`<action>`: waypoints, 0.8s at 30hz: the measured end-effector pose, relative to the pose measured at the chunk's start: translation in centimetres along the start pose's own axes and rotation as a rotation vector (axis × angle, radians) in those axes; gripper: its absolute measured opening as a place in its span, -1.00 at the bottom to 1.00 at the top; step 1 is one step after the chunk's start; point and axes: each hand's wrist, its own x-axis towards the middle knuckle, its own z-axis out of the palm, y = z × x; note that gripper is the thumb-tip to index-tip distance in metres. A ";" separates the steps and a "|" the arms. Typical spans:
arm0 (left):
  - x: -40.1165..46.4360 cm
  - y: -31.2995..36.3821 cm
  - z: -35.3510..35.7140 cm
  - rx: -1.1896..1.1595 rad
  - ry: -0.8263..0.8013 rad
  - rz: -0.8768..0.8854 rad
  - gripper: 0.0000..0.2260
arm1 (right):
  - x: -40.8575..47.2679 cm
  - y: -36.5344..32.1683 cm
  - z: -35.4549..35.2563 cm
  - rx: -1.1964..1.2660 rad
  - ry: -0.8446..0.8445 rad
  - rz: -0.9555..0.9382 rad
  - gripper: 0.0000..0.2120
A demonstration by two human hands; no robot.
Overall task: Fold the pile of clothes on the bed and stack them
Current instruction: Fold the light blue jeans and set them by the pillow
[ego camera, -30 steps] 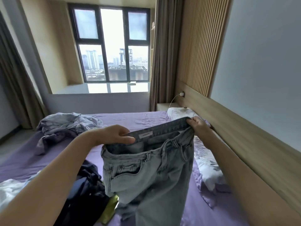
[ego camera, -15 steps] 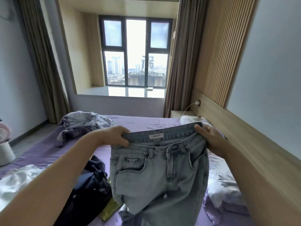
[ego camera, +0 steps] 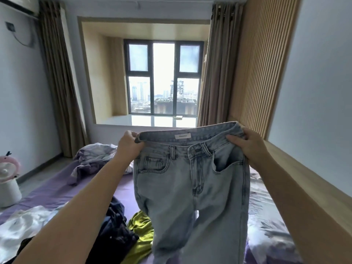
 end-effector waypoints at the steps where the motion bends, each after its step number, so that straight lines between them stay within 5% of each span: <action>1: 0.3 0.7 -0.1 -0.141 -0.008 -0.036 -0.70 | 0.3 -0.7 -0.1 -0.037 0.043 -0.021 -0.89; 4: 1.5 3.8 -0.7 -0.388 -0.011 -0.026 -0.75 | 1.4 -2.9 -0.7 -0.102 0.180 -0.070 -0.84; 13: 5.3 13.6 -4.1 -0.354 0.118 0.413 -0.96 | 4.6 -11.0 -3.7 -0.232 0.319 -0.266 -0.78; 19: 6.2 15.6 -3.9 -0.245 0.116 0.392 -0.80 | 5.3 -13.2 -3.2 -0.423 0.357 -0.344 -0.77; 24: 6.1 14.7 -5.1 -0.271 -0.140 0.403 -0.57 | 5.0 -12.7 -2.4 -0.482 0.407 -0.311 -0.71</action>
